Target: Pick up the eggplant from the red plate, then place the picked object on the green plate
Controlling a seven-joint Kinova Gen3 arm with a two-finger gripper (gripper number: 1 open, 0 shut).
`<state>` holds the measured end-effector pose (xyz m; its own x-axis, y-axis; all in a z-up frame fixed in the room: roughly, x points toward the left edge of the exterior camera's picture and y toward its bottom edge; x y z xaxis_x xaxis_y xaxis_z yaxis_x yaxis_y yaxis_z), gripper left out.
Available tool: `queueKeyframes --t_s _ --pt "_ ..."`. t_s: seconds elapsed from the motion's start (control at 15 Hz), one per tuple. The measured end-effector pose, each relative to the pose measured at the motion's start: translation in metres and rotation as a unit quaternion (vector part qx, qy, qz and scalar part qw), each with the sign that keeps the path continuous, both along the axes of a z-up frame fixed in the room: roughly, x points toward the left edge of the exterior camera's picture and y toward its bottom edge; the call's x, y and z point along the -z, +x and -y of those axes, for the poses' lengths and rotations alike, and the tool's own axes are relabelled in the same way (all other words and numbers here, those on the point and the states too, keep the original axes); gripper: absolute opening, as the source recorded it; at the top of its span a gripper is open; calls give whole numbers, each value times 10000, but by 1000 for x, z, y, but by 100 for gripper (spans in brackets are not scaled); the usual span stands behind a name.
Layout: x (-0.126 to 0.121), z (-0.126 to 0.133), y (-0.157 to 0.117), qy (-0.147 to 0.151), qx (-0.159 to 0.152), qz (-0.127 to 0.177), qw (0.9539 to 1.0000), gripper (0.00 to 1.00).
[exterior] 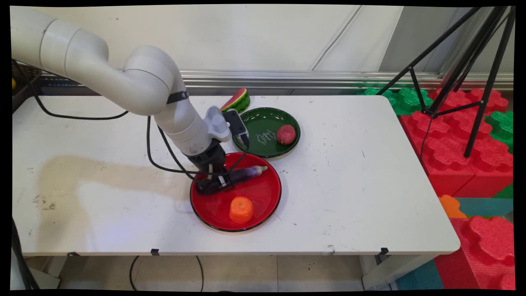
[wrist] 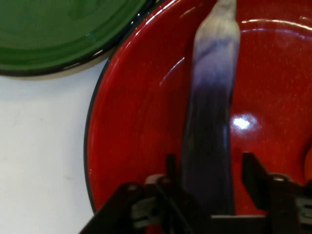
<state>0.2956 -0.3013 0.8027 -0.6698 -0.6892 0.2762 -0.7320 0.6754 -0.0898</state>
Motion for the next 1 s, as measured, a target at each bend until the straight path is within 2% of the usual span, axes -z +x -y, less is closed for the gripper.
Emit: queueKeyframes --t_s 0.2,0.53,1.0 --pt "-1 0 1 -102 127 15 9999 0" --pt "-18 -6 7 -436 305 26 9986 0" --pt "-74 -22 20 -1042 367 -208 9937 0"
